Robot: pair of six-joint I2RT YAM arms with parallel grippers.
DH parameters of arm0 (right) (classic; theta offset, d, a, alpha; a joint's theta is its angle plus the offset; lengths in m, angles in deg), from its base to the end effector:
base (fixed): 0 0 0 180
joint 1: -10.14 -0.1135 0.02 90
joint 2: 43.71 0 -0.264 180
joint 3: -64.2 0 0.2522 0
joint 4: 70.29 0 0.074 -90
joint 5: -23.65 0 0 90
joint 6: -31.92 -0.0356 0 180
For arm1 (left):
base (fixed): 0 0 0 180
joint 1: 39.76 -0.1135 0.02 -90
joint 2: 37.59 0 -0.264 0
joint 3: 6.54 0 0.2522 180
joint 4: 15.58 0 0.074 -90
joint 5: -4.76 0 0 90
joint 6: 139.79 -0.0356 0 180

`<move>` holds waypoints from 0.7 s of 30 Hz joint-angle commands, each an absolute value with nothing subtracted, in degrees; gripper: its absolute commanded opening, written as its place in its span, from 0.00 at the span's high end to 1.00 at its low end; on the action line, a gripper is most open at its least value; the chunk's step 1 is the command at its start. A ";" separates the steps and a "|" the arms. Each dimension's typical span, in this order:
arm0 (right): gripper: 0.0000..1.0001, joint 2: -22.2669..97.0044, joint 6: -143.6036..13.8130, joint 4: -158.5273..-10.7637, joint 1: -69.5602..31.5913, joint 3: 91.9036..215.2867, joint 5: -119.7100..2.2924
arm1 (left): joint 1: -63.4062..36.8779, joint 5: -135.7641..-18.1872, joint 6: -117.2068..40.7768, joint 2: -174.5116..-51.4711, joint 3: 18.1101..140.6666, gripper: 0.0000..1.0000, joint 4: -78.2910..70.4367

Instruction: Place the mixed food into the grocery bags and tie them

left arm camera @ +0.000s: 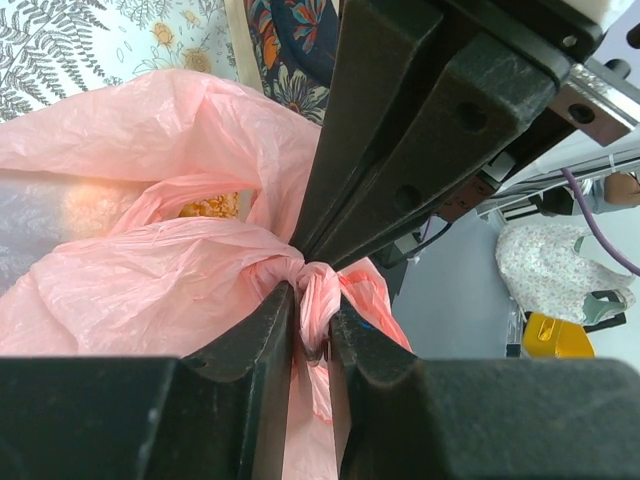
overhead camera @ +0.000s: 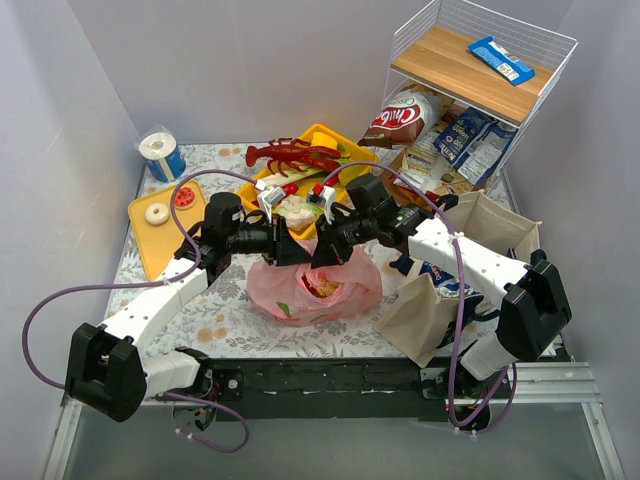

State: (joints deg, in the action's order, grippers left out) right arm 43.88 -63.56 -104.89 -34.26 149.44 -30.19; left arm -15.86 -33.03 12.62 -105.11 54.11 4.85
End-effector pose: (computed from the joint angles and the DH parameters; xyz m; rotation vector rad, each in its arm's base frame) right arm 0.2304 0.2550 0.3052 -1.1170 2.0390 1.1622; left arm 0.2214 -0.1289 0.2833 -0.1098 2.3859 -1.7717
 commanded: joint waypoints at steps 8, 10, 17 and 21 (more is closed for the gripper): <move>0.99 42.16 -63.35 -101.89 -34.86 152.93 -29.79 | -11.38 -35.75 10.50 -107.28 55.82 0.96 6.00; 0.99 41.81 -63.27 -102.15 -34.86 153.10 -29.79 | -11.20 -36.28 10.06 -107.11 56.00 1.00 6.17; 0.70 40.40 -59.15 -111.98 -34.33 160.11 -31.02 | -11.11 -40.58 6.73 -103.16 56.17 1.00 7.32; 0.48 40.75 -56.78 -117.97 -33.72 165.93 -30.41 | -10.85 -42.26 5.58 -101.13 56.09 1.00 7.49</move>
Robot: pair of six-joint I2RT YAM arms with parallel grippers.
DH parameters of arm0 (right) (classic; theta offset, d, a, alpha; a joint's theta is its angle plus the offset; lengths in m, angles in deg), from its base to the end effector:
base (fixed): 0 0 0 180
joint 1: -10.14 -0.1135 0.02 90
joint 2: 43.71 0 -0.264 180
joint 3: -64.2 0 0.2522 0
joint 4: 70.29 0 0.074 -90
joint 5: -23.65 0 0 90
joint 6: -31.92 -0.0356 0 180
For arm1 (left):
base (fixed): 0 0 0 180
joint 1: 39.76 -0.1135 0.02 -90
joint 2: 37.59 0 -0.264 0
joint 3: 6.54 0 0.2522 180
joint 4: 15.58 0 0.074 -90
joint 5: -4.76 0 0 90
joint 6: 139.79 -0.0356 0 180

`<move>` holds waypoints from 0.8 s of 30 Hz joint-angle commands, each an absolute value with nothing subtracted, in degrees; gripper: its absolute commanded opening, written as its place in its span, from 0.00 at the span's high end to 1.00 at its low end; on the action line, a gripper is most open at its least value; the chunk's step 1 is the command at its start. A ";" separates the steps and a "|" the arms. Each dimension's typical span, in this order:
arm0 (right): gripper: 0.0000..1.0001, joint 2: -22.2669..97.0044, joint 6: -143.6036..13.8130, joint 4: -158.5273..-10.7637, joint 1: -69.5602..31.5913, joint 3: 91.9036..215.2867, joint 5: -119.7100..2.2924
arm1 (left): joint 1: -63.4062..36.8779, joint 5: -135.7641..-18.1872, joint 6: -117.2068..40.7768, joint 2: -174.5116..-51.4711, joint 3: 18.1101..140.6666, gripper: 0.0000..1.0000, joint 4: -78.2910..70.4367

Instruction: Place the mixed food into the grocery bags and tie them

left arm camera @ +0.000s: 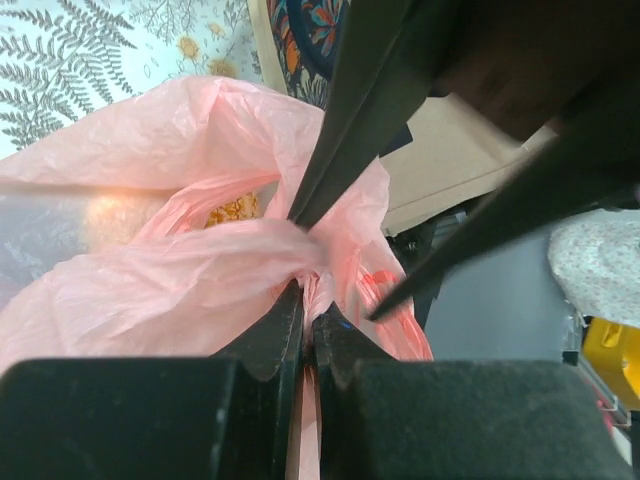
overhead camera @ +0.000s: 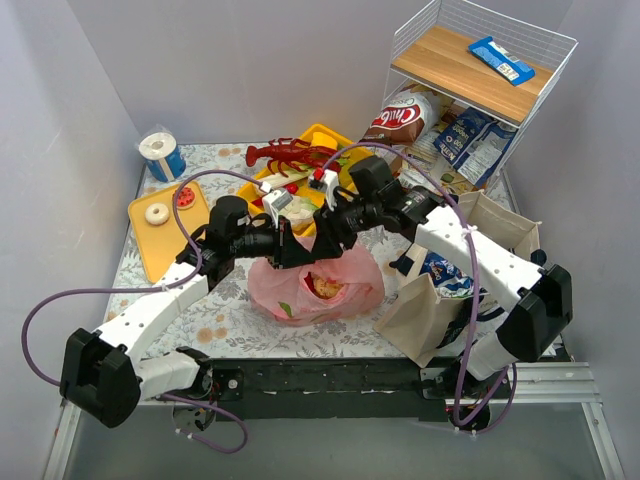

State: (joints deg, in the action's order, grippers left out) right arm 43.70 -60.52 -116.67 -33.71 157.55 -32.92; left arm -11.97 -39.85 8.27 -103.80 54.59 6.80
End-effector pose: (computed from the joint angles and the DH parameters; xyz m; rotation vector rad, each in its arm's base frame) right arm 0.2301 0.2482 0.3361 -1.1344 2.0809 1.0742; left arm 0.2116 -0.1402 0.2871 -0.0366 2.3689 -1.6529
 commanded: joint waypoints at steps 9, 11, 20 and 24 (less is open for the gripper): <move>0.14 43.92 -54.92 -115.96 -32.31 165.95 -28.56 | -9.00 -47.27 3.29 -98.93 56.44 1.00 8.55; 0.18 43.39 -55.09 -115.17 -31.35 164.63 -27.68 | -8.91 -47.36 3.12 -98.76 56.53 1.00 9.16; 0.46 39.00 -55.09 -117.97 -28.71 158.48 -26.01 | -8.91 -48.94 3.47 -98.32 56.00 1.00 9.51; 0.65 37.59 -57.55 -116.31 -28.79 155.22 -24.69 | -8.83 -49.90 3.91 -98.49 56.17 1.00 9.51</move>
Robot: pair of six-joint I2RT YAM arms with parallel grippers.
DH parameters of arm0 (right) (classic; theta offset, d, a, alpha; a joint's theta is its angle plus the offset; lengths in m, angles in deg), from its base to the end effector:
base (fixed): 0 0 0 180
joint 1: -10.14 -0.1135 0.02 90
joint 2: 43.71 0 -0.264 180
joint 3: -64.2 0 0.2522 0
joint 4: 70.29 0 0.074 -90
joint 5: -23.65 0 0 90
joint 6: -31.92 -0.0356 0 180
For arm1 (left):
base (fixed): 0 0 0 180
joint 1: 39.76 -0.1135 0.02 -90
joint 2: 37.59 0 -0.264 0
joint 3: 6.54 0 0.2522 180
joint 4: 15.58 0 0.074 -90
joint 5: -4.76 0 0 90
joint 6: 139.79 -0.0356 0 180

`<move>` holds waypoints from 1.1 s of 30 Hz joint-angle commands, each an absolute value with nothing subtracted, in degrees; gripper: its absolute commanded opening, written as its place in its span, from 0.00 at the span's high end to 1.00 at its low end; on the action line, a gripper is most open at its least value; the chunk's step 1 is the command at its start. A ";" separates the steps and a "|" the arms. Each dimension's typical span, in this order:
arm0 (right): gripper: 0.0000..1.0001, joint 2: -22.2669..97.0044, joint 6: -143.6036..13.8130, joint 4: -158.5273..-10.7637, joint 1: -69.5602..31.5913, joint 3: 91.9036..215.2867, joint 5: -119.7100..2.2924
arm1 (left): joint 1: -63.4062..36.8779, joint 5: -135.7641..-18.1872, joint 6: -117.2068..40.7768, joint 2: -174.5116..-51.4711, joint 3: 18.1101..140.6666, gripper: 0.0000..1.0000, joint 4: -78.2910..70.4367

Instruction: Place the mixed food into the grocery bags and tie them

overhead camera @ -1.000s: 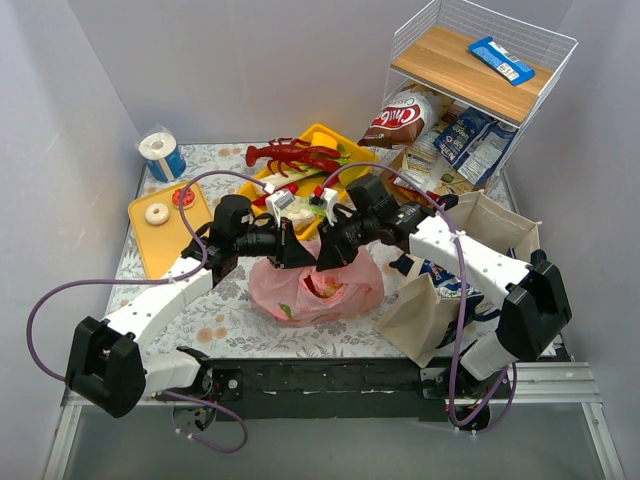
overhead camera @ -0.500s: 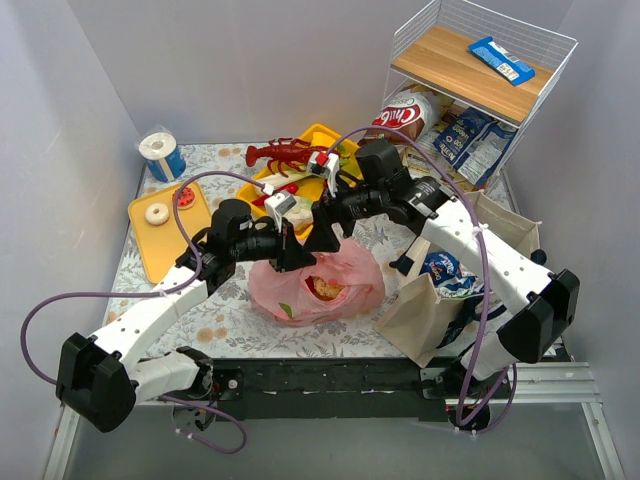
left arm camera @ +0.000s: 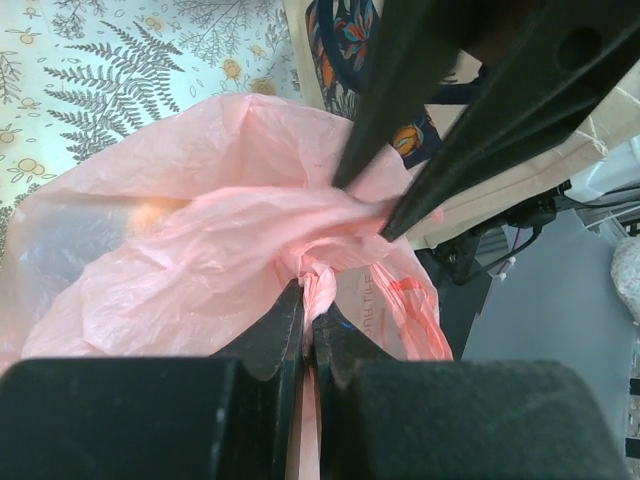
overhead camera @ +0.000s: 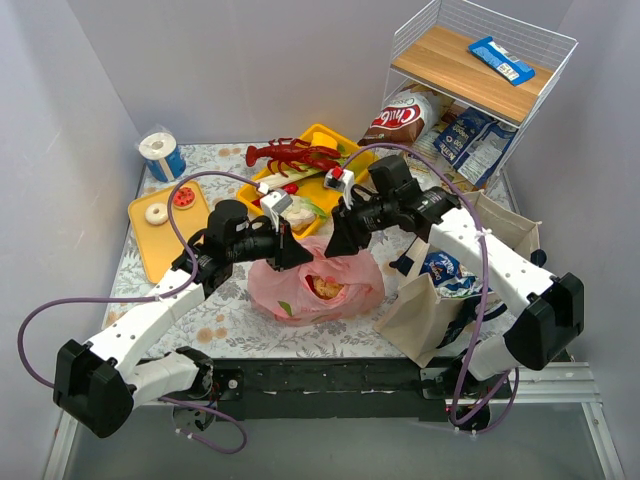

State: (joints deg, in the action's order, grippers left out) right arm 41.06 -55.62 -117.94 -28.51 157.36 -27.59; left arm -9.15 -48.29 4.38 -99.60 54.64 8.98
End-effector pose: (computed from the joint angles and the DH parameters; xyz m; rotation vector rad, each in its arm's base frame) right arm 0.2393 0.2199 0.3488 -1.1529 1.9949 1.0946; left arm 0.1964 -0.1410 0.2990 0.0060 2.2980 -1.5133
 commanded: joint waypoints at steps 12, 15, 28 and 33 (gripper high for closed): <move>0.99 37.06 -63.44 -109.54 -31.25 151.26 -22.67 | -8.83 -55.43 10.84 -96.30 53.01 1.00 8.37; 0.99 37.32 -64.76 -107.88 -33.27 150.74 -23.02 | -8.83 -56.49 14.71 -95.42 51.43 1.00 7.15; 0.99 37.76 -65.82 -104.44 -34.86 145.99 -24.69 | -8.83 -55.80 29.38 -92.95 44.58 0.71 -1.19; 0.99 38.29 -65.64 -104.35 -35.12 146.16 -24.86 | -8.83 -52.55 33.52 -92.87 42.03 0.63 -7.44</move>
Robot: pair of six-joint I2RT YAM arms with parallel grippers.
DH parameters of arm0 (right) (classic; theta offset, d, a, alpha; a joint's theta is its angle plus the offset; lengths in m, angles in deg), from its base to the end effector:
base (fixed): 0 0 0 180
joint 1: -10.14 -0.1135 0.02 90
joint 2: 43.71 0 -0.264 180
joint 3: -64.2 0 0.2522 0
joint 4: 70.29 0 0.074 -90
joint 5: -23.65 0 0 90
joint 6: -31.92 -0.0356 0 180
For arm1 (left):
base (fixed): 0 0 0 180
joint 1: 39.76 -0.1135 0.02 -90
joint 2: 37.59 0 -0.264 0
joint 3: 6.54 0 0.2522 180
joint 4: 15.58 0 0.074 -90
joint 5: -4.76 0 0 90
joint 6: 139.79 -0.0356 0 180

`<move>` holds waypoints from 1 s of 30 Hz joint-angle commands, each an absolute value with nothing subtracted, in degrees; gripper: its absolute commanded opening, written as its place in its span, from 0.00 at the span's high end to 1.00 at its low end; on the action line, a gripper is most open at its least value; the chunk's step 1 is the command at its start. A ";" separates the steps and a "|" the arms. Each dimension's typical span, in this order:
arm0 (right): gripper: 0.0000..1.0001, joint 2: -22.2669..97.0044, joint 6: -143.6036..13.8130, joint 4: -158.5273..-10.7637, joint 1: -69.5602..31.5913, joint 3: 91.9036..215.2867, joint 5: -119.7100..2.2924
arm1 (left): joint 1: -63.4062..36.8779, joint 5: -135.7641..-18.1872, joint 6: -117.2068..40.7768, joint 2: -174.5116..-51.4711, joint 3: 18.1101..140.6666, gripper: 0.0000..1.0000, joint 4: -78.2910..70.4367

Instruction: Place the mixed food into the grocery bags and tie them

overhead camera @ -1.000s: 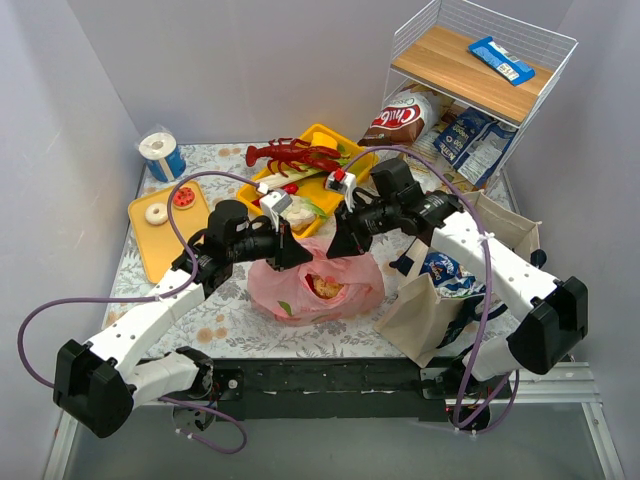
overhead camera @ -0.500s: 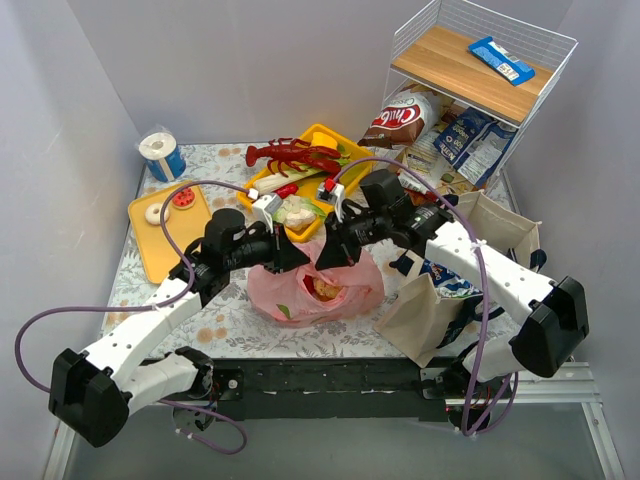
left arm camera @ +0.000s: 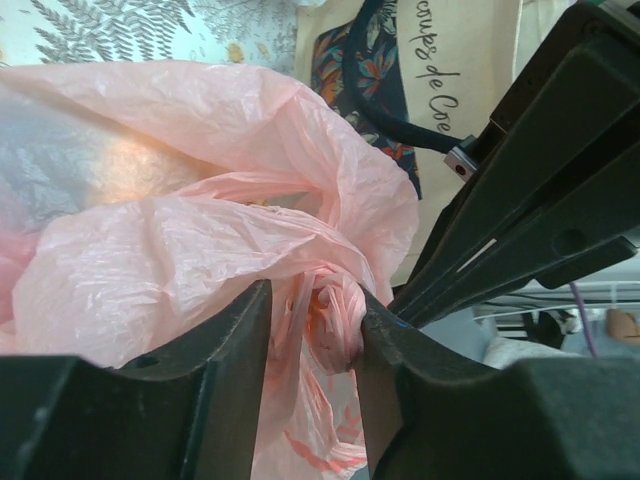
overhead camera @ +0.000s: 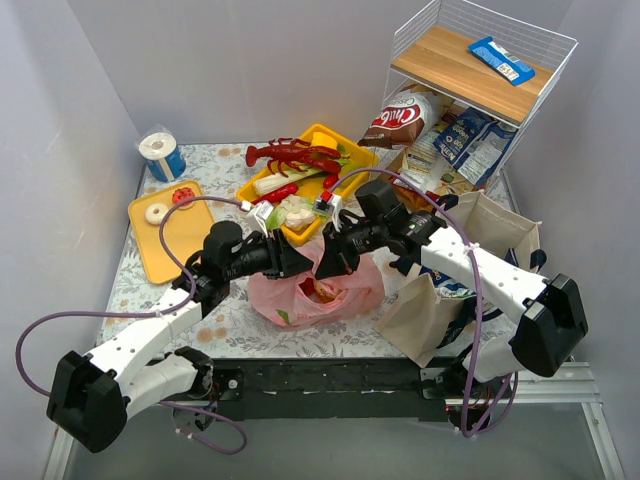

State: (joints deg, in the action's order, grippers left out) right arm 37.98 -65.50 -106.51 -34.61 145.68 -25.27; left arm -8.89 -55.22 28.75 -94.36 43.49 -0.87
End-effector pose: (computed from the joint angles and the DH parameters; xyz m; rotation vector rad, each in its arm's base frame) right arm 0.2074 0.2385 0.3139 -1.1414 2.0277 1.2769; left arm 0.1826 -0.1299 0.2664 -0.5465 2.2801 -1.6403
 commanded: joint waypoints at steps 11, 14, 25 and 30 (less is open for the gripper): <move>0.99 38.29 -65.55 -104.26 -35.65 145.90 -25.39 | -8.83 -51.05 35.99 -94.45 41.50 0.55 -11.67; 0.99 38.38 -65.55 -104.18 -35.74 146.42 -25.57 | -8.83 -49.91 35.64 -96.47 42.28 0.56 -9.83; 0.99 38.99 -65.20 -104.61 -35.82 147.92 -26.36 | -8.83 -44.02 31.34 -100.25 44.31 1.00 -7.18; 0.57 38.91 -63.01 -109.96 -35.56 153.80 -26.89 | -8.83 -44.37 28.96 -98.06 44.66 1.00 -7.62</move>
